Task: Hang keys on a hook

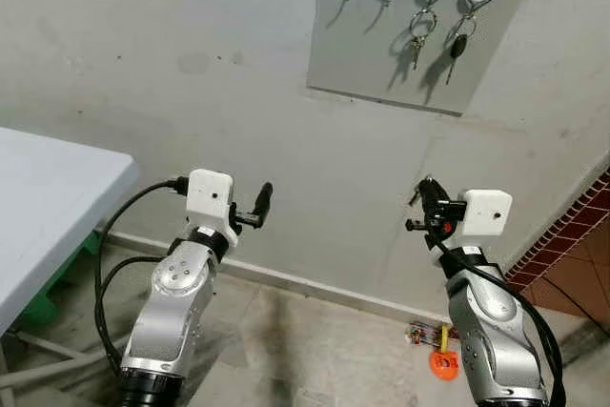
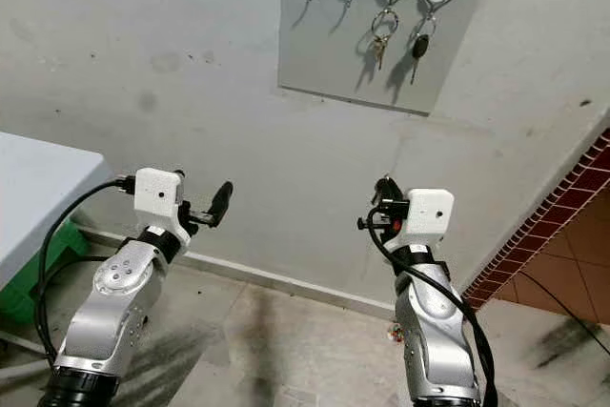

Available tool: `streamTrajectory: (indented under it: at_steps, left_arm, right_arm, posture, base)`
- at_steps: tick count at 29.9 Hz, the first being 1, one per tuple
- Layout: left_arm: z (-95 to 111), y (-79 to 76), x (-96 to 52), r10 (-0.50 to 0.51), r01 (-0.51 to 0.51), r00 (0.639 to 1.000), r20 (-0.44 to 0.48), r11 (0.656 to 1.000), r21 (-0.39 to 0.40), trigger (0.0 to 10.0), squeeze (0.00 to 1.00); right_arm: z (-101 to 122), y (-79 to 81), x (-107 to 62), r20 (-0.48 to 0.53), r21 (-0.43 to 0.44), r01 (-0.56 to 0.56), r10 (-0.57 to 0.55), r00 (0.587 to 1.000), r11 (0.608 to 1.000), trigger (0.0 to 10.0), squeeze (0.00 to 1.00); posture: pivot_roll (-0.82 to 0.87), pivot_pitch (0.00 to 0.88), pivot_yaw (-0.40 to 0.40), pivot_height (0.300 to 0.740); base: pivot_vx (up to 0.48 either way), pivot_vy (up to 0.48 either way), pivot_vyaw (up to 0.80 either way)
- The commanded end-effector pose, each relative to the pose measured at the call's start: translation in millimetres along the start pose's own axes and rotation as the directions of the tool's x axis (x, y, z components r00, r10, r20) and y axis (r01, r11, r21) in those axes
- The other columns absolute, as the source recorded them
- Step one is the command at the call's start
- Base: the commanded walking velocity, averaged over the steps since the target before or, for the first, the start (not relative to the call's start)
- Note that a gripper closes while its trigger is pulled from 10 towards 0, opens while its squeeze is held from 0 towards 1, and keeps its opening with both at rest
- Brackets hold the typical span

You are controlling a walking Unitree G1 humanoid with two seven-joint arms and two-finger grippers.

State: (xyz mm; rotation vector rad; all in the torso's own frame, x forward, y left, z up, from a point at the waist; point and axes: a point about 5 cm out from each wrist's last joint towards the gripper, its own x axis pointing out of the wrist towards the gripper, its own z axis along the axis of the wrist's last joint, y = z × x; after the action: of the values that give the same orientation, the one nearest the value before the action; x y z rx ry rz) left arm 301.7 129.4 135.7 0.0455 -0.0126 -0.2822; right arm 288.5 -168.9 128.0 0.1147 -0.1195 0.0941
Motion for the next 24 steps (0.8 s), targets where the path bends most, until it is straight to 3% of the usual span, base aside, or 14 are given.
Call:
streamTrajectory:
  at_steps: [1,24]
  left_arm:
    - [3.0,-2.7,-0.1,-0.019,0.019,1.000,-0.001,1.000,0.019,10.0,0.00]
    - [5.4,-4.3,0.9,-0.057,0.057,0.998,0.001,0.997,0.061,10.0,0.00]
  right_arm:
    - [7.0,-1.8,-0.8,0.032,0.001,0.000,0.000,1.000,1.000,10.0,0.00]
    - [5.0,2.2,-0.4,0.032,0.018,-0.002,0.002,0.999,1.000,10.0,0.00]
  posture:
    - [0.00,0.051,-0.048,0.740]
    - [0.00,0.030,-0.036,0.740]
  base:
    - [0.262,0.000,0.00]
    - [0.319,0.000,0.00]
